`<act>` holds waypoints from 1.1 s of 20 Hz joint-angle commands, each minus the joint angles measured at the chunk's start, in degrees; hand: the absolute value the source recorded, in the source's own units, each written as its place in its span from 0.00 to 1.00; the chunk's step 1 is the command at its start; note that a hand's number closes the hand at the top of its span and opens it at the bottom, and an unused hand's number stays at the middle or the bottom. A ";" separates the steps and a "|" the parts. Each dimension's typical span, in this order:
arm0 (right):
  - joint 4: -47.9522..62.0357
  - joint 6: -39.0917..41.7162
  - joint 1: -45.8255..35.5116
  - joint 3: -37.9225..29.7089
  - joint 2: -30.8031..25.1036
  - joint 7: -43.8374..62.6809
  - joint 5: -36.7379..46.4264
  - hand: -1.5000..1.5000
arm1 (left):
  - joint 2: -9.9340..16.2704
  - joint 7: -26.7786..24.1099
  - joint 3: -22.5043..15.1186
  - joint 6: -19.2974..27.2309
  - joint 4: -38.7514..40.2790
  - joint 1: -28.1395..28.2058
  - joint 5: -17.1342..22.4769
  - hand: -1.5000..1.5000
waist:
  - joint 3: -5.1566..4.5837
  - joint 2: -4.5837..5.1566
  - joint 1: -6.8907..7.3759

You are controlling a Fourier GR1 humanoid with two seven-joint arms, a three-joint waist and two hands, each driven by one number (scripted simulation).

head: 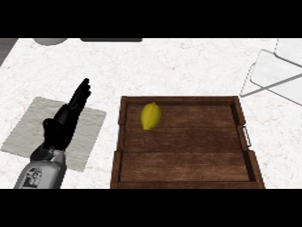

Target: Pick the croissant from the tray and place it in the tiered shelf

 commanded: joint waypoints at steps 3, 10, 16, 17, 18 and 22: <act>-6.06 -1.95 0.76 -1.46 0.69 0.31 -6.04 0.00 | -1.77 -0.65 -0.81 0.89 1.66 -0.92 -1.34 0.50 | 0.17 0.04 -0.16; -17.93 4.81 4.39 0.97 2.10 0.19 -12.65 0.00 | -1.37 -3.39 1.11 0.49 5.44 -1.50 -1.48 0.50 | 0.14 -0.03 -0.51; -17.15 -1.92 -1.97 -4.25 -2.59 -1.04 -16.31 0.00 | -0.32 -1.11 2.62 -1.03 5.72 -4.62 -0.10 0.50 | 0.16 0.14 -0.63; -19.95 -1.90 -2.49 -4.31 -1.82 1.18 -15.33 0.00 | -0.19 -1.91 1.42 -0.79 2.34 -0.56 -0.88 0.50 | 0.16 -0.11 -0.21; -22.47 -3.11 -0.09 -5.90 -1.75 2.09 -14.76 0.00 | -0.27 -0.47 1.92 -0.91 2.11 -1.07 -0.18 0.50 | 0.17 -0.18 -0.59; -30.03 4.36 0.18 -9.88 -5.88 7.17 -13.84 0.00 | -2.49 -4.00 0.34 0.49 4.58 0.41 -1.71 0.50 | 0.11 -0.31 -1.39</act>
